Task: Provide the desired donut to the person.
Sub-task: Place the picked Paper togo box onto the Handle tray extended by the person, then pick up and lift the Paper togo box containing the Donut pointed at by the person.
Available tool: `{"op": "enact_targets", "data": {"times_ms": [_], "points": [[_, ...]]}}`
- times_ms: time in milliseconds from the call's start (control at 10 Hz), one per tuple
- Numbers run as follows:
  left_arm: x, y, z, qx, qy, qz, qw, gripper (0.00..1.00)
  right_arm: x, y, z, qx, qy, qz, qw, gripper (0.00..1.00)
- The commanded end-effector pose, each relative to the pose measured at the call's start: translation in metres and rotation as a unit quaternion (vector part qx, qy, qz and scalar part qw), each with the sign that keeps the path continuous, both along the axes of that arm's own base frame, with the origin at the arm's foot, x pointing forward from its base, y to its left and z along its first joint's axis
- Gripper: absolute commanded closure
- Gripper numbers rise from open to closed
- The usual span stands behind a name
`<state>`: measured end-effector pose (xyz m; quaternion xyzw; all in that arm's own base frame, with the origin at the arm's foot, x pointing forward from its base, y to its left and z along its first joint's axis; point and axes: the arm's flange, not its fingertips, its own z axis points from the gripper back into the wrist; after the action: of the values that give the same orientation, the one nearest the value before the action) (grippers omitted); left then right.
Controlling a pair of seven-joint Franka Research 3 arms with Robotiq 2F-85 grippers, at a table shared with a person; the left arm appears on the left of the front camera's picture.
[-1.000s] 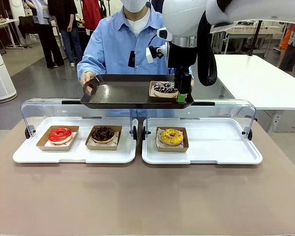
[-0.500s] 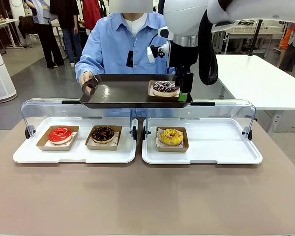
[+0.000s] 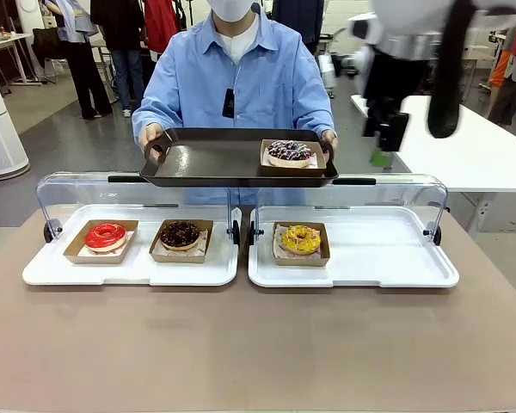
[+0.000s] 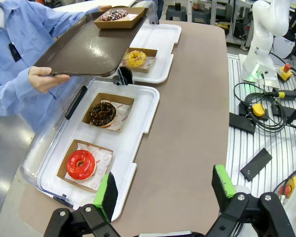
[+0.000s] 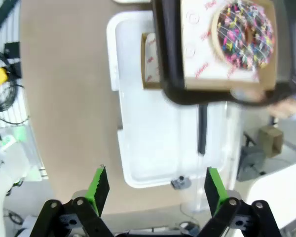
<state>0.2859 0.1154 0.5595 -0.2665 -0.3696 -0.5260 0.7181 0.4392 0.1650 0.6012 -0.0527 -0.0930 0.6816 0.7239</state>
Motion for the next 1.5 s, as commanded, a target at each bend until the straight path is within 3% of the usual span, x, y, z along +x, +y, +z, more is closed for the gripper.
{"op": "enact_targets", "data": {"times_ms": [0, 300, 500, 600, 700, 1400], "points": [[0.0, 0.001, 0.001, -0.007, -0.006, -0.004, 1.0, 0.0, -0.022, -0.038, -0.027, 0.015, -0.012, -0.018, 1.0, 0.0], [0.0, 0.001, 0.001, -0.007, -0.006, -0.004, 1.0, 0.0, -0.033, -0.071, -0.05, 0.023, 0.005, -0.049, 0.999, 0.0], [0.0, 0.001, 0.001, -0.007, -0.006, -0.004, 1.0, 0.0, -0.025, -0.073, -0.059, 0.015, 0.004, -0.069, 0.997, 0.0], [0.0, 0.001, 0.001, -0.007, -0.006, -0.004, 1.0, 0.0, -0.003, -0.069, -0.06, -0.041, -0.033, -0.129, 0.99, 0.0], [0.0, 0.001, 0.001, -0.007, -0.006, -0.004, 1.0, 0.0, -0.03, -0.076, -0.055, 0.018, 0.016, -0.058, 0.998, 0.0], [0.0, 0.001, 0.001, -0.007, -0.006, -0.004, 1.0, 0.0, -0.03, -0.076, -0.055, 0.018, 0.016, -0.058, 0.998, 0.0]]}}
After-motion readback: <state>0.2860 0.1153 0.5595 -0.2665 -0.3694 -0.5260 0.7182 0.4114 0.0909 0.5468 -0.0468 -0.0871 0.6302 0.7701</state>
